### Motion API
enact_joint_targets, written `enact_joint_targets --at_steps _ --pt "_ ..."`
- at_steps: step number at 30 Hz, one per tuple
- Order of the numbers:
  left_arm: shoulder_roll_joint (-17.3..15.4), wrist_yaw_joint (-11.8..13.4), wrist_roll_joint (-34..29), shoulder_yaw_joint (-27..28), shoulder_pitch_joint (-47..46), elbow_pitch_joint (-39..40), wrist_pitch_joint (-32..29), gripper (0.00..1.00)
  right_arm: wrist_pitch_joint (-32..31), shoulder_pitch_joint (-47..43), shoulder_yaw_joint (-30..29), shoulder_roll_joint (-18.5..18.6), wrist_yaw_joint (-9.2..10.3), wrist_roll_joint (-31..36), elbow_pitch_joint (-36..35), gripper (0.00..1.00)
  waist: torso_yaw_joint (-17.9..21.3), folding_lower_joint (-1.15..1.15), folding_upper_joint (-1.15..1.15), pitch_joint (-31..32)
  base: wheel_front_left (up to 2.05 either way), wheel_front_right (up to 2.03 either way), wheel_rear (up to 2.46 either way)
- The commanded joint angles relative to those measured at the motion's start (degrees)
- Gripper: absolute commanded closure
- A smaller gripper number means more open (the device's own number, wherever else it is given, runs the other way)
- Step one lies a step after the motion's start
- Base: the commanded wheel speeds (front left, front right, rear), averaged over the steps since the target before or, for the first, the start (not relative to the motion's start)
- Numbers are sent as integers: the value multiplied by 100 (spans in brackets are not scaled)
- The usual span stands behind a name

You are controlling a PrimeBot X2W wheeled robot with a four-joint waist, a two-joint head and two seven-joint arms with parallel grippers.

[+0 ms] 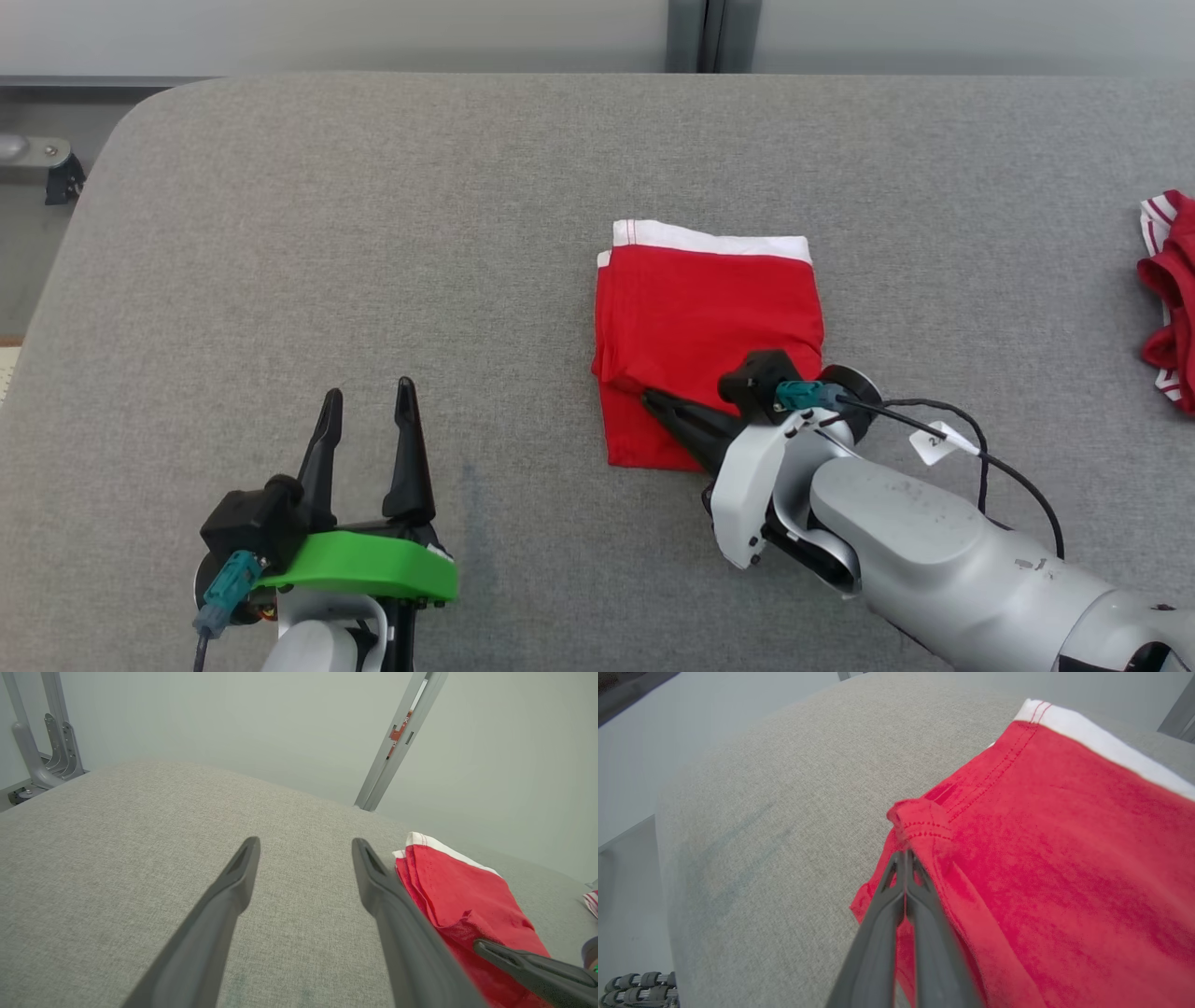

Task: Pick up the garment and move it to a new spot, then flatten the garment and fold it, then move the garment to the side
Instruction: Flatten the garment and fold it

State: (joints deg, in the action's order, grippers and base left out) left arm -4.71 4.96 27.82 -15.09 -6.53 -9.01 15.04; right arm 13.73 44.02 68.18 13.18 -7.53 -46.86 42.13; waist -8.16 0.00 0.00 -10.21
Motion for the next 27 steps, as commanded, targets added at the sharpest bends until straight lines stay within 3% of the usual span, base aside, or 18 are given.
enact_joint_targets --at_steps 1,11,27 --pt "-15 -11 -49 22 -6 10 17 0 62 66 -57 50 10 -27 -78 100 63 0 0 36 0 0 0" --pt "-27 -28 -69 -28 21 34 17 0 144 -106 -867 302 10 181 -313 100 148 0 0 55 0 0 0" --pt "40 -61 1 -76 -69 -96 14 0 -325 -170 78 -201 10 -360 545 100 -380 0 0 -22 0 0 0"
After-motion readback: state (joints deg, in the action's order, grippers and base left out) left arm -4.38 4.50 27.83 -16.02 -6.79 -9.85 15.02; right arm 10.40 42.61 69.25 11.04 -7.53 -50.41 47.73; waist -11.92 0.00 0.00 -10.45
